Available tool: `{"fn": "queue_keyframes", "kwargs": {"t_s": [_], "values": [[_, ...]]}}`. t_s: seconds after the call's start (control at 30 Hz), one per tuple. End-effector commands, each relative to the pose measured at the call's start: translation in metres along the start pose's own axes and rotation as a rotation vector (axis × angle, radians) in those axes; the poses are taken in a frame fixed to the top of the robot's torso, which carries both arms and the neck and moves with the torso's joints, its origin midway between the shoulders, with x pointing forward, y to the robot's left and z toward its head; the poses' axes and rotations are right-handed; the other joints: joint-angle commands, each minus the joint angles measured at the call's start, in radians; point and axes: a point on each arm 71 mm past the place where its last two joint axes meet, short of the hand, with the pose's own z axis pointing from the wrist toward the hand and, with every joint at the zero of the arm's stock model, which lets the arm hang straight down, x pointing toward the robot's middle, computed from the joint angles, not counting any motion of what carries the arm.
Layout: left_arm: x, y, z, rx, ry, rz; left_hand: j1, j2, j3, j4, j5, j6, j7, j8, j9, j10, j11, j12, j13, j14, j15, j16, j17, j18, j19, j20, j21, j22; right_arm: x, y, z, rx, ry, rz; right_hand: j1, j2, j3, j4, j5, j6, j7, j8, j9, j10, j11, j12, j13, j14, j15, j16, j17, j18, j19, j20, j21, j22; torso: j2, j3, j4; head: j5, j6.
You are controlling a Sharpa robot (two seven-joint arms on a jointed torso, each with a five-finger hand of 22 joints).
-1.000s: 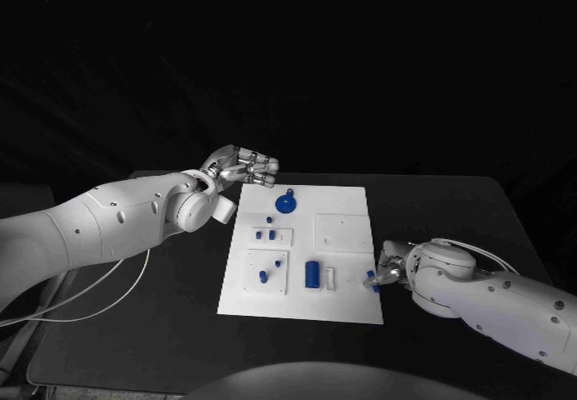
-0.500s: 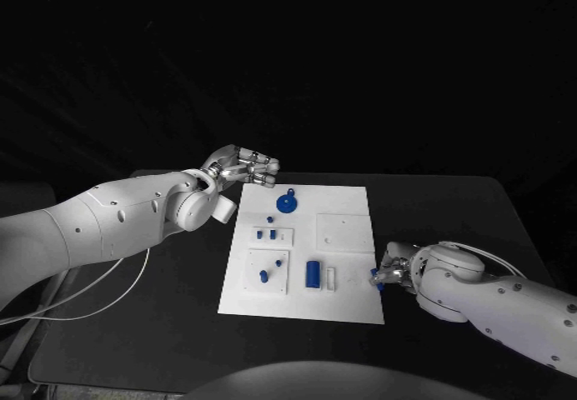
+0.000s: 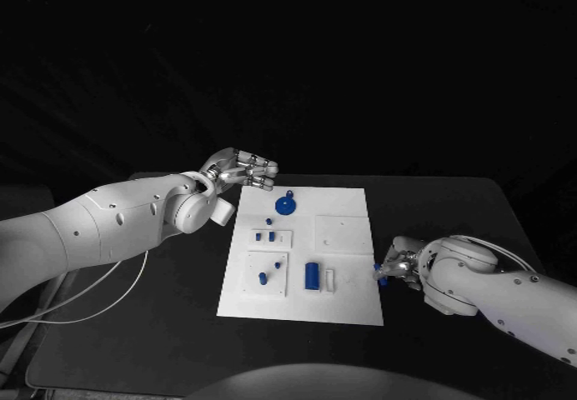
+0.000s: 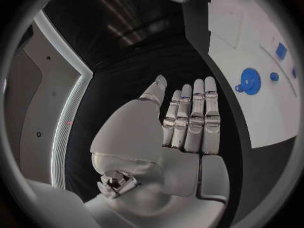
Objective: Assemble the parts on the task board
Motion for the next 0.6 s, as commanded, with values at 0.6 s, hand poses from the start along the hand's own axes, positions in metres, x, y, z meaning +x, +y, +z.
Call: {"fn": "queue_keyframes", "kwargs": {"t_s": [0.6], "values": [[0.006,-0.002,0.002,0.01,0.024,0.002,0.005,0.016,-0.012,0.0,-0.005,-0.008,0.003,-0.002,0.0,-0.005,0.005,-0.004,0.0,-0.002,0.005,0.001,0.002,-0.005,0.004,0.003,-0.005,-0.004,0.019,0.055,-0.004,-0.121,0.094,0.07,0.057,0.044,-0.006,-0.06,-0.009,0.013,-0.007,0.004,0.016,0.008,-0.002,-0.002,-0.005,0.001,0.001,-0.006,-0.005,-0.002,0.048,0.006,-0.012,0.002,0.002,0.0007,0.0008,-0.002,0.001]]}}
